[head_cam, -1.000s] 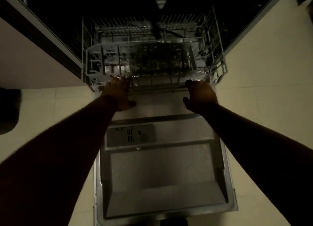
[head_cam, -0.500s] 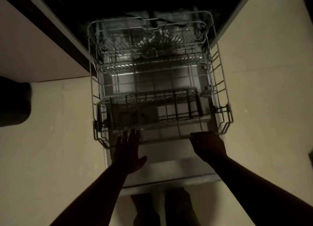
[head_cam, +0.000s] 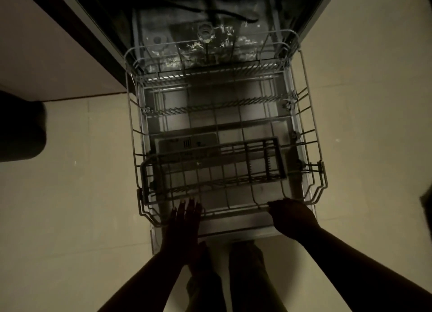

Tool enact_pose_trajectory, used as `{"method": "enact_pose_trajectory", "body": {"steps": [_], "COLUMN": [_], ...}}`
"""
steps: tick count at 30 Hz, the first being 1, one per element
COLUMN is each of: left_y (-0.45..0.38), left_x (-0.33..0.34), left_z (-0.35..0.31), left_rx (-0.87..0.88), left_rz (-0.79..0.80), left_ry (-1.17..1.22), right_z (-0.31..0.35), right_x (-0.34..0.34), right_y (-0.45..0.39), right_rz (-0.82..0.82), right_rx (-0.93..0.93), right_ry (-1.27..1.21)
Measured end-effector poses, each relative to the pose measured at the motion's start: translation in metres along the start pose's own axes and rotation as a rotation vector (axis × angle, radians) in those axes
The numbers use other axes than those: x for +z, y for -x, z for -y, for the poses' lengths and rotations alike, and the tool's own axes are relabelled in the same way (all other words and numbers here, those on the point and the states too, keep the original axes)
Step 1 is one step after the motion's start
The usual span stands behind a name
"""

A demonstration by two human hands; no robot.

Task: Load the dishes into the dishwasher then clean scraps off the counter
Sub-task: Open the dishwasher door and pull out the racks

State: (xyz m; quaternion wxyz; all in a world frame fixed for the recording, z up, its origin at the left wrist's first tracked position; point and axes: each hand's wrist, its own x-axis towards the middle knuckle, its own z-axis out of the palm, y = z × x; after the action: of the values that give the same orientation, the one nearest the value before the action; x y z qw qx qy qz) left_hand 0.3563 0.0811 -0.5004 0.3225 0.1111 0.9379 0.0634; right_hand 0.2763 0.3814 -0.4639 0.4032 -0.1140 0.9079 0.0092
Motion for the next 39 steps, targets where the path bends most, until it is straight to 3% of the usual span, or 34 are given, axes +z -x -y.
{"method": "enact_pose_trajectory", "body": {"steps": [3,5,7,9,16,18,20,22,27,31,34,39], "left_y": [0.0,-0.011,-0.034,-0.067,-0.143,-0.155,-0.167,-0.177,-0.18,-0.159,-0.131,-0.082], "left_x": [-0.022,-0.058,-0.114,-0.187,-0.432,-0.468,-0.481,-0.479,-0.468,-0.453,-0.425,-0.39], "left_z": [0.004,0.013,0.029,0.046,0.081,0.084,0.086,0.086,0.076,0.066,0.053,0.036], "left_rx": [0.049,0.073,0.138,0.134,-0.153,-0.175,-0.171,-0.162,-0.199,-0.187,-0.183,-0.188], "left_rz": [-0.025,-0.088,-0.23,-0.39,-0.858,-0.841,-0.749,-0.712,-0.758,-0.746,-0.766,-0.686], "left_ry": [-0.027,-0.05,-0.113,-0.189,-0.315,-0.283,-0.197,-0.104,-0.045,0.008,0.089,0.095], "right_z": [0.001,0.003,0.007,0.011,0.023,0.021,0.016,0.013,0.011,0.016,0.019,0.013], "right_x": [-0.032,-0.063,-0.113,-0.178,-0.415,-0.456,-0.477,-0.48,-0.474,-0.464,-0.437,-0.39], "right_y": [-0.003,-0.013,-0.029,-0.05,-0.095,-0.103,-0.117,-0.126,-0.119,-0.085,-0.063,-0.026], "right_rz": [0.18,0.13,-0.076,-0.415,-1.236,-1.174,-0.918,-0.788,-0.85,-0.734,-0.768,-0.67], "right_rx": [0.073,0.062,0.029,-0.036,-0.145,-0.103,-0.018,0.004,-0.012,0.026,-0.005,-0.014], "right_ry": [-0.082,0.003,0.06,0.03,0.001,0.004,0.017,0.004,0.0,0.03,0.147,0.041]}}
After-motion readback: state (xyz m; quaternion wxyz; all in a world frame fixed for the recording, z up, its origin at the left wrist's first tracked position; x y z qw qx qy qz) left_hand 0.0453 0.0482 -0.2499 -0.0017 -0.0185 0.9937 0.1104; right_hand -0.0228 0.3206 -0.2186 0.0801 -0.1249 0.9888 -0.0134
